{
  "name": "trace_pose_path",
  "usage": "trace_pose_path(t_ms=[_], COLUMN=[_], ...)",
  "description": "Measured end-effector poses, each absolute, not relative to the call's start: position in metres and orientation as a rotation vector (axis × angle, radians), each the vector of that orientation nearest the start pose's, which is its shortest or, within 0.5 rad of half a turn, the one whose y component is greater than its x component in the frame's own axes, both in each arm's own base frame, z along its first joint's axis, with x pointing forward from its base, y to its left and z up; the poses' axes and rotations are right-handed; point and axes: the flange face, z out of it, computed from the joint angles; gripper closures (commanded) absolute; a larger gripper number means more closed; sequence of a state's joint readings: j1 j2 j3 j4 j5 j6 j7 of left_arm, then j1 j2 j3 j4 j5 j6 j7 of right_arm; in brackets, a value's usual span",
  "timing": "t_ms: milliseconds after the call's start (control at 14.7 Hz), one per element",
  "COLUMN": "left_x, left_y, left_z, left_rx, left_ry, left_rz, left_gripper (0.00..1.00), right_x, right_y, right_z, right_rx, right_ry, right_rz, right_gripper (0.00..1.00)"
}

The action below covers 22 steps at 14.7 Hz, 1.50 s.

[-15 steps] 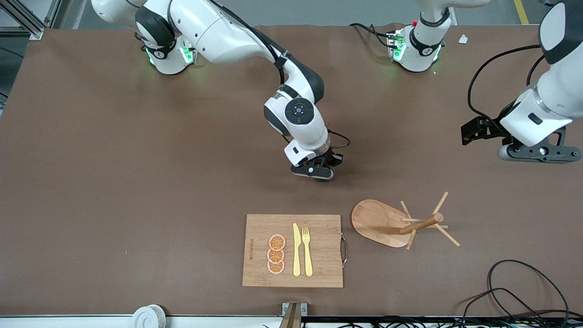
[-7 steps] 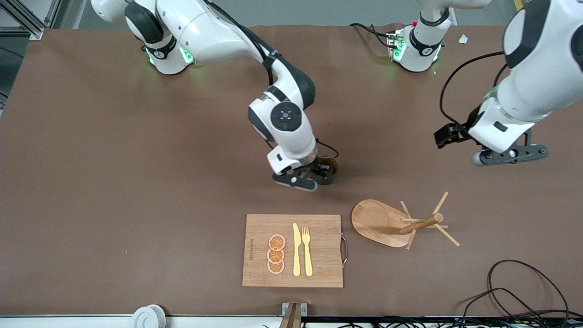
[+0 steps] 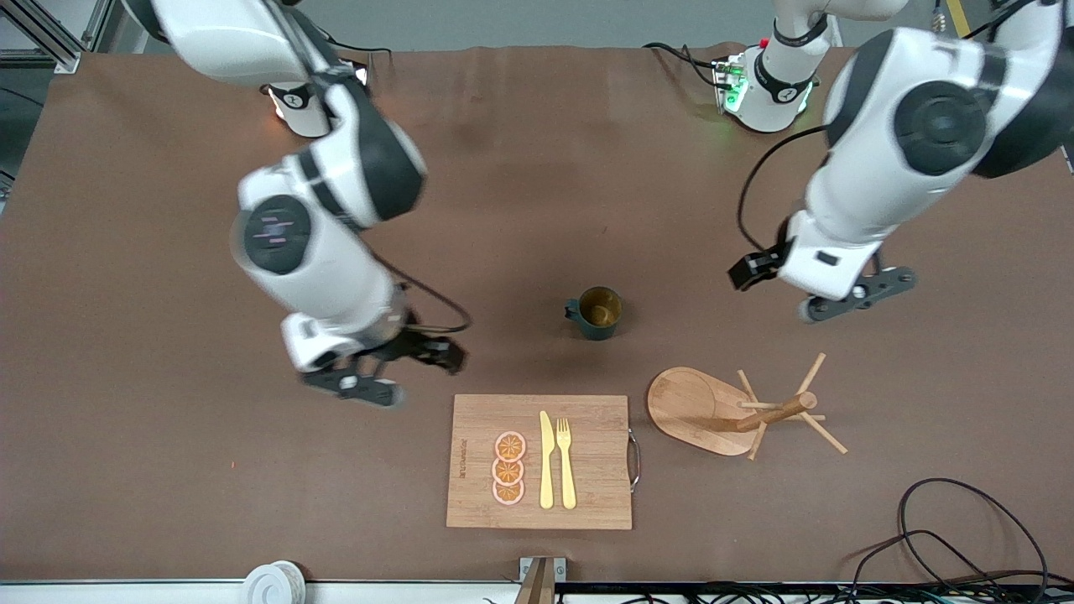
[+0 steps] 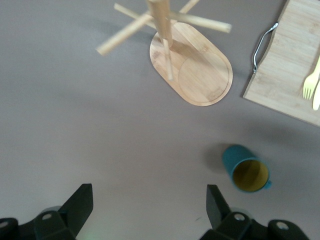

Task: Pass cup and hang on rack
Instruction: 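Set the mug down and open the right gripper, withdrawing it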

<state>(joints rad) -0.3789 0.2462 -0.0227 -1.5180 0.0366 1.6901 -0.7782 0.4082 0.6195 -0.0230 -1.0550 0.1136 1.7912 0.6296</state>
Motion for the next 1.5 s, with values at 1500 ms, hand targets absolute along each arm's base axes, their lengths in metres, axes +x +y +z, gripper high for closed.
trace_pose_path(t_ms=[1500], left_x=[0.443], left_y=[-0.544], left_z=[0.239], left_rx=[-2.461], left_ry=[-1.217], left_rz=[-0.821], left_gripper=[0.0], right_x=[0.544], right_y=[-0.065], right_z=[0.665], right_rx=[-3.156], right_ry=[0.134], right_rz=[-0.293], right_gripper=[0.0])
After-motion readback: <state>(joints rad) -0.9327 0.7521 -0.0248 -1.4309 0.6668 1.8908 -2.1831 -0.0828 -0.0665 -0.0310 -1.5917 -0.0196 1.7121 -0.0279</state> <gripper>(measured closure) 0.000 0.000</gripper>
